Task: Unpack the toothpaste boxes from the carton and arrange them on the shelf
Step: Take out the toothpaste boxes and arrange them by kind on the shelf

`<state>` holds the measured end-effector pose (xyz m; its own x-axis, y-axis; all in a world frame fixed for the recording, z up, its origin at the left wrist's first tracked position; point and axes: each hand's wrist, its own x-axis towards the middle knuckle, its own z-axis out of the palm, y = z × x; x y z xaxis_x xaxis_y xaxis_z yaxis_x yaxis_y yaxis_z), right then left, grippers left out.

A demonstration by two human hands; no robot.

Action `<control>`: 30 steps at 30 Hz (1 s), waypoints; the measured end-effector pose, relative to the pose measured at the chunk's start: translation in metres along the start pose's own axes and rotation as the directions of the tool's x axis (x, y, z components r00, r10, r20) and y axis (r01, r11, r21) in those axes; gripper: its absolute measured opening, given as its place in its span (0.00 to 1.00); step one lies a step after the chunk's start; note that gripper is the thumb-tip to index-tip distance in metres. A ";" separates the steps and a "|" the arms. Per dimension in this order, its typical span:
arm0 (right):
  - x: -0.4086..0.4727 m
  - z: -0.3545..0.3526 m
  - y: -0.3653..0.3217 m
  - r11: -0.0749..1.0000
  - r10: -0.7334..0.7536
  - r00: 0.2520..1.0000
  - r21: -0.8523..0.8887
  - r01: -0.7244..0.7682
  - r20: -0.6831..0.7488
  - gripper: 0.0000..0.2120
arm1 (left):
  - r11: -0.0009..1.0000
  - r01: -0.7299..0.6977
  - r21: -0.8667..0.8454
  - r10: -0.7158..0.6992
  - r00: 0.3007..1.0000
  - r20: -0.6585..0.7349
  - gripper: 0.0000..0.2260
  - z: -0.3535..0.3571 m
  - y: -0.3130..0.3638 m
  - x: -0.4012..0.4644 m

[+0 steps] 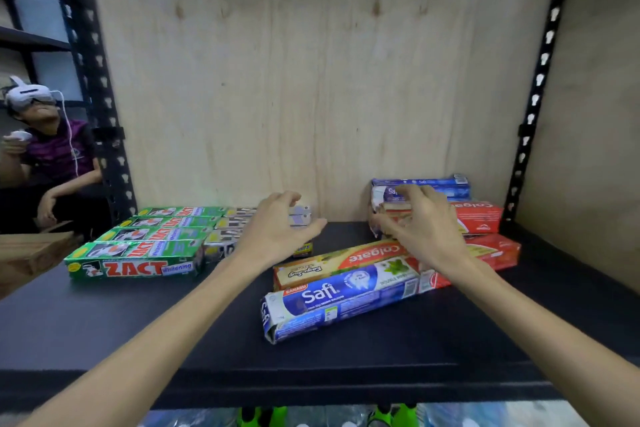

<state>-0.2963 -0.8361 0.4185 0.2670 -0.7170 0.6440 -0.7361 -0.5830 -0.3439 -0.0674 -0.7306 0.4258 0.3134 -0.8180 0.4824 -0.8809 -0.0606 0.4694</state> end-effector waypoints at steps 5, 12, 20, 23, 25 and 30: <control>0.002 -0.035 0.075 0.918 0.311 0.947 -0.231 -0.322 -0.087 0.34 | 0.998 -0.056 -0.010 0.057 0.986 0.158 0.23 0.040 0.064 0.020; 0.000 -0.052 0.107 0.913 0.403 0.913 -0.099 -0.396 0.066 0.29 | 0.988 0.044 -0.151 -0.009 0.974 0.228 0.08 0.077 0.128 0.025; -0.037 -0.078 0.107 0.946 0.312 0.949 0.108 -0.307 -0.039 0.26 | 0.918 0.029 -0.395 -0.020 0.999 0.028 0.09 0.068 0.145 -0.021; -0.064 -0.098 0.107 0.938 0.315 0.942 0.186 -0.291 -0.115 0.28 | 0.921 -0.029 -0.387 -0.020 0.992 -0.122 0.12 0.063 0.152 -0.054; -0.086 -0.110 0.111 0.932 0.324 0.937 0.212 -0.294 -0.127 0.31 | 0.915 -0.053 -0.400 -0.023 0.983 -0.182 0.14 0.065 0.154 -0.078; -0.133 -0.122 0.126 0.919 0.345 0.935 0.230 -0.320 -0.079 0.31 | 0.932 -0.067 -0.355 0.012 0.988 -0.155 0.14 0.078 0.159 -0.127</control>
<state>-0.5009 -0.7680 0.3733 -0.0540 -0.8414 0.5377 -0.6190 -0.3943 -0.6792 -0.2746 -0.6807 0.3813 0.3542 -0.7200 0.5967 -0.7164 0.2012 0.6680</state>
